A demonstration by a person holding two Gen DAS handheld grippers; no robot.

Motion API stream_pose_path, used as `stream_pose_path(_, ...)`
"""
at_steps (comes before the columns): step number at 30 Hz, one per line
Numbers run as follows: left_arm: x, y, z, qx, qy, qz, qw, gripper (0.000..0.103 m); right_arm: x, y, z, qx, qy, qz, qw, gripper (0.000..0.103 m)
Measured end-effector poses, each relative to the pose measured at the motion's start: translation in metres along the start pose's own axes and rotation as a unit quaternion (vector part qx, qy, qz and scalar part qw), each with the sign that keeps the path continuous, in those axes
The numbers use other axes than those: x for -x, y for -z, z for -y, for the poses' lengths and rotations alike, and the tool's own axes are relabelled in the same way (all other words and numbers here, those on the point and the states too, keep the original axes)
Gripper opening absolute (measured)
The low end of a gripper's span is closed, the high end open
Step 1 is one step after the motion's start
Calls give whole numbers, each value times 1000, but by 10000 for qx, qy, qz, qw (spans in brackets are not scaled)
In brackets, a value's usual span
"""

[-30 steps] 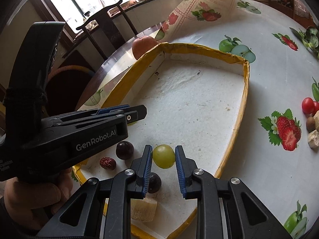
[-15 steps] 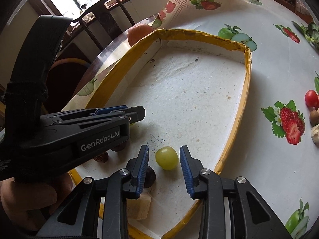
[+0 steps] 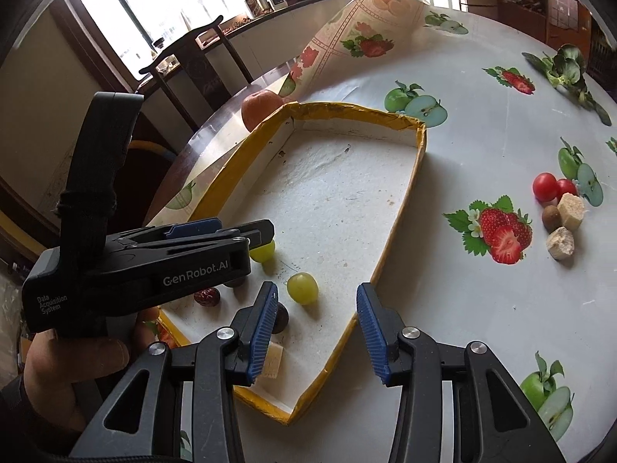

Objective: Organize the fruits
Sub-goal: 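Open both tools to drop the grapes inside the tray, then move both tools back toward the remaining items beside the tray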

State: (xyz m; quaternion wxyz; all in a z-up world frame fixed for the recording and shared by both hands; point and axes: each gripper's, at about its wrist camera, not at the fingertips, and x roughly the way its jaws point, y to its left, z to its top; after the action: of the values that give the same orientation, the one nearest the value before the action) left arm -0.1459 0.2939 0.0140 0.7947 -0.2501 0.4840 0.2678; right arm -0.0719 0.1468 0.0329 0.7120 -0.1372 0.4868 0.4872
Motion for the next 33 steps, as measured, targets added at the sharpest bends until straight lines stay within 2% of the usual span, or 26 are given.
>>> stream_pose_path(8,13,6,24,-170,124,70,9998,60,33,16,33,-358,189,176,9990,45)
stream_pose_path(24,21,13,90,-619,532,33,9967,60,71,45,101,-1085,549,349,9920,45)
stream_pose_path(33,11,23,132,-876,780,-167,9930,60,78,38,148,-1393,810,474,9858,45)
